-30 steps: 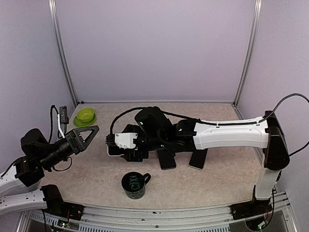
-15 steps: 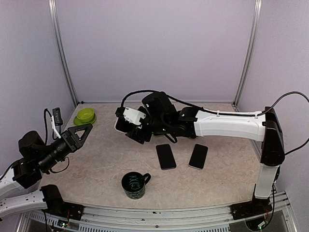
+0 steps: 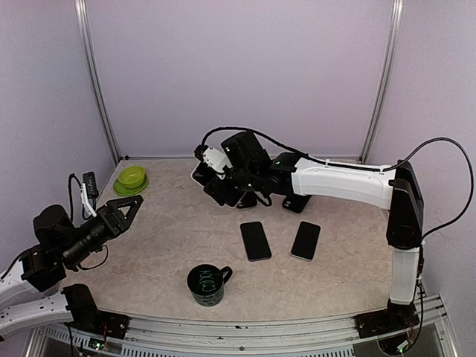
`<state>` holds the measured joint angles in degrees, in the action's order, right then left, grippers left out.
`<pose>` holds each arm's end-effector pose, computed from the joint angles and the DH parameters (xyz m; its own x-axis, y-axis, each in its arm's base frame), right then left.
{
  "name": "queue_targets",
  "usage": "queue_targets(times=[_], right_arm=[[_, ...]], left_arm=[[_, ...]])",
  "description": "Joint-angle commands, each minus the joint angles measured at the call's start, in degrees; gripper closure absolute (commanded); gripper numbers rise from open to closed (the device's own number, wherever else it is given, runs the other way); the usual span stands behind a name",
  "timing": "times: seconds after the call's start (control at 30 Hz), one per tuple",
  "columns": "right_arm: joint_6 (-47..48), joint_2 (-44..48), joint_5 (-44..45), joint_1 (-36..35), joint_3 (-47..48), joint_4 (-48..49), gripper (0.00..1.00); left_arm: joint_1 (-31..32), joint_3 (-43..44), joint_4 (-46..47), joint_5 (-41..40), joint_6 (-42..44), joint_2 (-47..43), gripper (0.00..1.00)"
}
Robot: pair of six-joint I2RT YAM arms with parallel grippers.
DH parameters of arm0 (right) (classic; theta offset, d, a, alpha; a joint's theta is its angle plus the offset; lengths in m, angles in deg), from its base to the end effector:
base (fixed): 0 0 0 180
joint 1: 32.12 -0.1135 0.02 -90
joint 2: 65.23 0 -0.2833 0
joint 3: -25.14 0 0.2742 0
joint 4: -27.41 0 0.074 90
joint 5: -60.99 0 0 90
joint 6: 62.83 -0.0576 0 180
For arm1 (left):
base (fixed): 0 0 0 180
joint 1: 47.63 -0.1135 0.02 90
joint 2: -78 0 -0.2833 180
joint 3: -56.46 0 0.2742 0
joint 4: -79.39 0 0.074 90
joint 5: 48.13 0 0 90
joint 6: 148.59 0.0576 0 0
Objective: Put the phone into the phone case
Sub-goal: Pass from the right arm to the left
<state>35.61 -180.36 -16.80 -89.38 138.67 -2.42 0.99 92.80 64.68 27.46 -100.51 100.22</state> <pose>0.2945 0.4355 0.2944 -0.1726 -0.5337 -0.8278 -0.7581 0.6086 -0.2343 0.1122 -0.1057 0.2862 -0.3807 -0.5467 -0.7458 0.4138 0.6205 -0.6662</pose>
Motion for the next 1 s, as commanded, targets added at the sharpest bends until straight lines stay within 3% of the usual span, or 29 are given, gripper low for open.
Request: queue_targets(times=[0.0,0.4,0.53,0.97], right_arm=[[-4.71,3.01,1.81,5.09,-2.03,1.8,0.33],[7.61,8.06,4.18,10.54,-11.32,2.94,0.3],[12.26,9.06,8.64,13.21,-13.92,1.89,0.3],[19.97,7.55,14.57,29.56,-17.57,2.68,0.3]], left_arm=[[-0.5,-0.88,0.09,-0.92,-0.06,-0.55,0.45],[-1.05,-1.59,0.83,-0.3,-0.52,0.38,0.45],[-1.07,-1.69,1.05,0.28,-0.78,0.56,0.45],[-1.32,-2.98,4.34,4.17,-1.7,2.19,0.45]])
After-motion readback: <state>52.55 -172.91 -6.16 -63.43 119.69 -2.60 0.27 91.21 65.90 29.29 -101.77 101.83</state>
